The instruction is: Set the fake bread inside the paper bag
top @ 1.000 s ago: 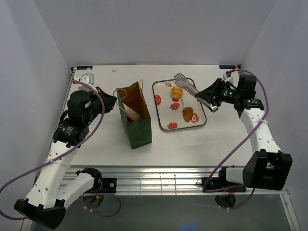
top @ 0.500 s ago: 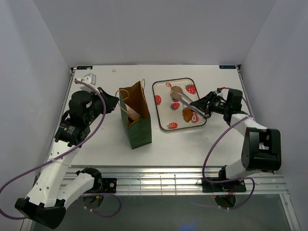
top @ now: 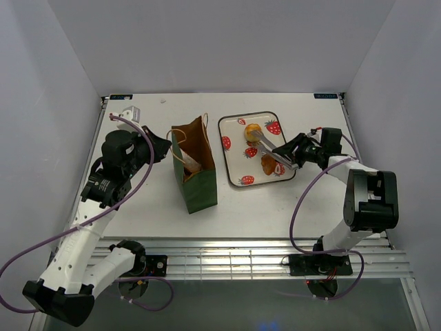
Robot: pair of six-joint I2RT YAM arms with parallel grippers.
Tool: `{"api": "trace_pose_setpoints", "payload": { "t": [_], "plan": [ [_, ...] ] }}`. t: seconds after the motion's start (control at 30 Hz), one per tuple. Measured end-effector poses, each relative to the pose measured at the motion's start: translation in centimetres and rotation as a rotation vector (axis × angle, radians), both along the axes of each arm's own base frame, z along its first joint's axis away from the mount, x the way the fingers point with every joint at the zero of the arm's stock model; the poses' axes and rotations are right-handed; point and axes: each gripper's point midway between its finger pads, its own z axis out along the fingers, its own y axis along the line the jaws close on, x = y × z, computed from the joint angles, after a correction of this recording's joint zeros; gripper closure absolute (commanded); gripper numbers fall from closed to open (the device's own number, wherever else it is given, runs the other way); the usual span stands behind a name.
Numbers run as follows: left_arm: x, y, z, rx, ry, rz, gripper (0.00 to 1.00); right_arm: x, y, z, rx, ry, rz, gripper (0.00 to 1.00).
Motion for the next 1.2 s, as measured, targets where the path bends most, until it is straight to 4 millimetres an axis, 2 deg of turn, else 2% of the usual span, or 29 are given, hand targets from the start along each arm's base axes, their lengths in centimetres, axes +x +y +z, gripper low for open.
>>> {"api": "trace_pose_setpoints", "payload": {
  "t": [0.43,0.6,1.2],
  "plan": [
    [0.1,0.0,-1.3,0.008,0.023,0.000,1.00,2.0,-0.7,-1.1,-0.069,0.008,-0.004,0.47],
    [0.1,0.0,-1.3,0.008,0.023,0.000,1.00,1.9,-0.7,-1.9,-0.076,0.028,0.000,0.47],
    [0.1,0.0,-1.7,0.010,0.028,0.000,1.00,1.3,-1.2,-2.2,-0.139,0.029,0.010,0.47]
  ]
}}
